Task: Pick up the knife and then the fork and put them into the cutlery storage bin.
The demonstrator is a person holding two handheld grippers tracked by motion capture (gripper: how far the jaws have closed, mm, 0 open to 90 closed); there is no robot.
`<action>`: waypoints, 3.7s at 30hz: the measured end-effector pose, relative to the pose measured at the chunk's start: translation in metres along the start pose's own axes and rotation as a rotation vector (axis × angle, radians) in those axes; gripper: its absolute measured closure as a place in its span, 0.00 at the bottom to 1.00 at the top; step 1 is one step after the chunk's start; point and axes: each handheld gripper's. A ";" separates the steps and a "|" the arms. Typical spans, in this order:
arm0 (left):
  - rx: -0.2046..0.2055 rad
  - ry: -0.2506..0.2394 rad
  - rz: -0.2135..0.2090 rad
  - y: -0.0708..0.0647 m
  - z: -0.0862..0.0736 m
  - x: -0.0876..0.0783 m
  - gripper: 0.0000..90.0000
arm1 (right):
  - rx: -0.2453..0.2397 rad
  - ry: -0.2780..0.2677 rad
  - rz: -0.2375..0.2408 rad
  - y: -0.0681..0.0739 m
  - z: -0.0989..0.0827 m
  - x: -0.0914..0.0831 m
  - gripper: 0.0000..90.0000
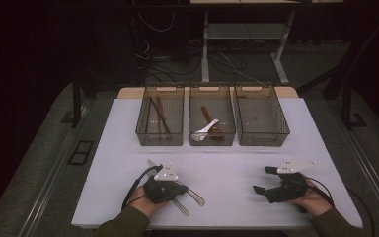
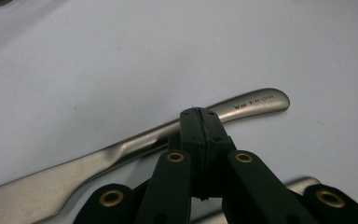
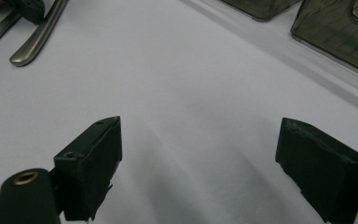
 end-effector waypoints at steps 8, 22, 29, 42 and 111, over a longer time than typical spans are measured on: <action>0.010 0.003 -0.040 -0.005 0.005 0.005 0.99 | 0.007 -0.001 0.001 0.000 0.000 0.000 0.16; 0.119 0.024 -0.032 -0.007 0.036 0.035 0.99 | 0.005 -0.001 0.002 0.000 0.000 0.000 0.16; 0.127 0.030 -0.013 0.007 0.047 0.047 0.99 | 0.008 -0.003 0.003 -0.001 0.000 -0.001 0.16; 0.107 -0.014 -0.022 0.017 0.047 0.027 0.79 | 0.009 -0.007 0.006 -0.001 0.000 -0.002 0.16; 0.376 0.033 -0.255 0.050 0.086 0.027 0.88 | -0.306 0.243 0.224 0.035 0.091 0.030 0.31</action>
Point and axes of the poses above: each handheld gripper's, and its own axes: x roughly forward along the jaws, z roughly out of its top, y roughly to its left, and after that the axes turned 13 degrees about x, right-handed
